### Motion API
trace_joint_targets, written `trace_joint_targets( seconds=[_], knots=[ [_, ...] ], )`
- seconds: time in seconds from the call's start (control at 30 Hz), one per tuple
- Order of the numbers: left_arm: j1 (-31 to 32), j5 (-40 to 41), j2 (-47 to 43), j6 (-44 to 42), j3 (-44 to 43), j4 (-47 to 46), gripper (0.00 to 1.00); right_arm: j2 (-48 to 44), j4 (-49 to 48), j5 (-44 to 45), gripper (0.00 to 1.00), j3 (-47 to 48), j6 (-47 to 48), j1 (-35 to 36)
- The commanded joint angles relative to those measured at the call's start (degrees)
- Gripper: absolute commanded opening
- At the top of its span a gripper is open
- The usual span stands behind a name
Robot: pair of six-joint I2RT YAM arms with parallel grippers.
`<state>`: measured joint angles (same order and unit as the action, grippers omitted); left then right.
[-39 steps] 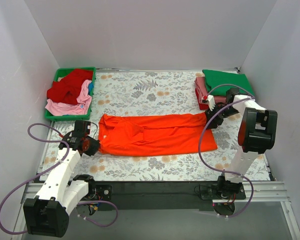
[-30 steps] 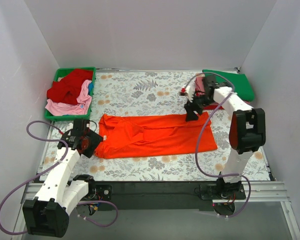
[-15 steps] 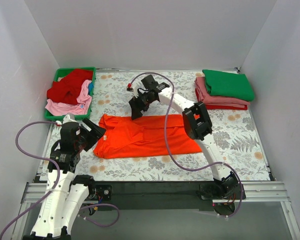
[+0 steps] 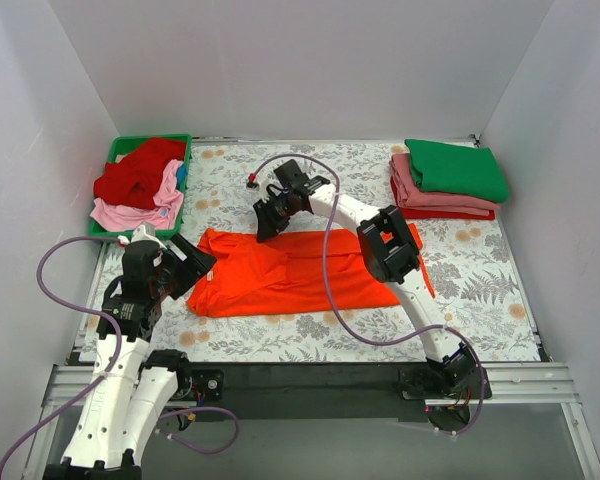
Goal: Fold and stack the t-shirts
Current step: Fold the tshirt
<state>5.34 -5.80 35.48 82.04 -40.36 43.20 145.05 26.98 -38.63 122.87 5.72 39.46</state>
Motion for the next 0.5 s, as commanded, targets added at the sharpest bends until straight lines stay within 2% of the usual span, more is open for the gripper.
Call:
trace_joint_targets(
  seconds=[0.0,0.03,0.13,0.23,0.3,0.47],
  knots=[
    [-0.3,-1.4,-0.2,-1.2,-0.7,-0.9,0.70,2.1,4.3,1.4,0.32,0.1,-0.7,1.6],
    [-0.3,-1.4,-0.2,-1.4,-0.9,-0.8,0.70,2.3,4.4,3.1,0.16,1.0,-0.9,1.5],
    [-0.3,-1.8,-0.1,-1.9,-1.6,-0.3,0.70,3.7,4.2,6.6,0.01,5.9,-2.0,1.0],
    [-0.3,-1.6,-0.1,-2.1,-1.7,0.2,0.70,5.0,1.9,12.1,0.01,11.0,-7.5,-1.1],
    [-0.3,-1.5,0.2,-2.1,-1.7,0.4,0.70,4.7,-3.1,16.2,0.01,11.2,-14.5,-4.1],
    [-0.3,-1.8,1.1,-2.1,-1.3,0.1,0.70,3.1,-10.0,23.9,0.01,9.0,-21.2,-9.9]
  ],
)
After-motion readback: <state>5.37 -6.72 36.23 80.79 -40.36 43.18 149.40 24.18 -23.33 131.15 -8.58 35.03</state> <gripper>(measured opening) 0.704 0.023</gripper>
